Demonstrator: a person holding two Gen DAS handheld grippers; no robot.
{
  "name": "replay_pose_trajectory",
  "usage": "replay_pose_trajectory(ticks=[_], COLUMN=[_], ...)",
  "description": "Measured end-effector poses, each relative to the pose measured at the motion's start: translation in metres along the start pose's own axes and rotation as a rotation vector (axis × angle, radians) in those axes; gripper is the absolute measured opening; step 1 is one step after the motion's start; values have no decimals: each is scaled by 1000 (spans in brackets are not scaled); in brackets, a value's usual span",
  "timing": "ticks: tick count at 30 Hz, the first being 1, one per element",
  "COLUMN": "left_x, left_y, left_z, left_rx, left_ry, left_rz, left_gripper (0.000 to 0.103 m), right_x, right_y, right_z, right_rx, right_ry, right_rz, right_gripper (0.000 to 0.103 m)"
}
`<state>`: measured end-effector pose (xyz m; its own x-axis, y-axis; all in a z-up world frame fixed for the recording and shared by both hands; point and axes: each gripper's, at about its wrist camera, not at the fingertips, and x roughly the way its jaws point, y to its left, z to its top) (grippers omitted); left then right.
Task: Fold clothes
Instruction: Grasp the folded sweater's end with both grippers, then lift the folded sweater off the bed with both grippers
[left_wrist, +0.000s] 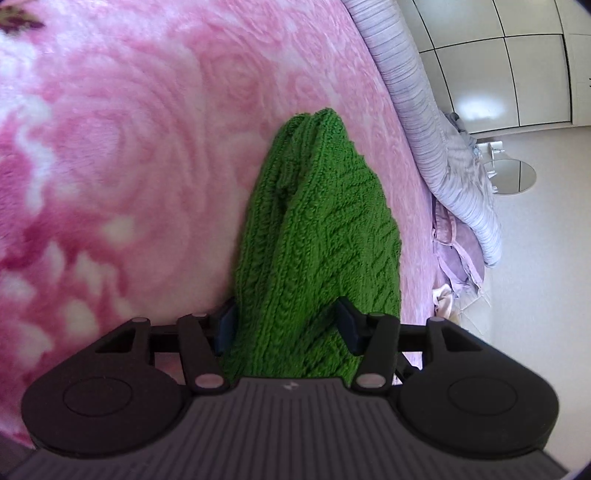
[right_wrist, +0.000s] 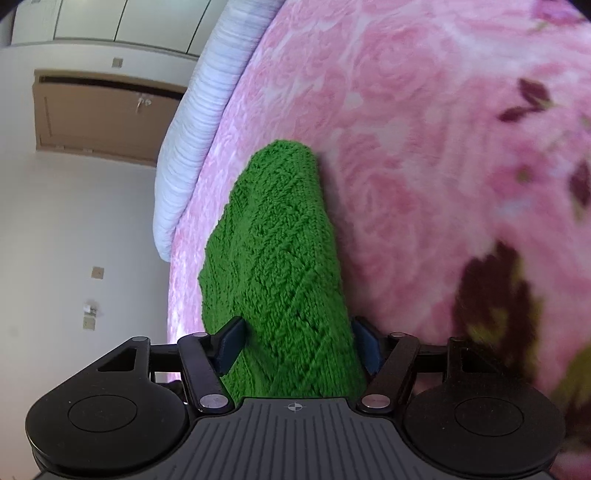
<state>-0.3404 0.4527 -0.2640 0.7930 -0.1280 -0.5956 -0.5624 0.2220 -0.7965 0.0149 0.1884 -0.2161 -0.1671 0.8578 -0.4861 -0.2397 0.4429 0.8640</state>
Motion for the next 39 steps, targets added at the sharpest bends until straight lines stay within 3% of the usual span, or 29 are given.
replay_pose_trajectory(ticks=[5,9,16,26,30,39], left_x=[6,9,7,11,-1,-94], left_y=[3,6,-2,-24,-24,-29], left_z=[-1,-1,14,103,130,186], left_rx=[1,-8,72,113,56,-8], left_ry=[1,0,14,-19,-32,-111], left_rz=[-37,-62,-80,-98,-82,-8], left_gripper=[35,28,22,20,20,19], right_x=[8,15,16,66,85,144], right_y=[0,-5,3,45,73,162], right_z=[0,3,5,47,55,51], right_rx=[-34,-12,-65,-84,-85,-72], right_ry=[7,17,29,35,66,175], right_rz=[-2,21,21,94,76,100], right_gripper=[53,48,35,33,32,32])
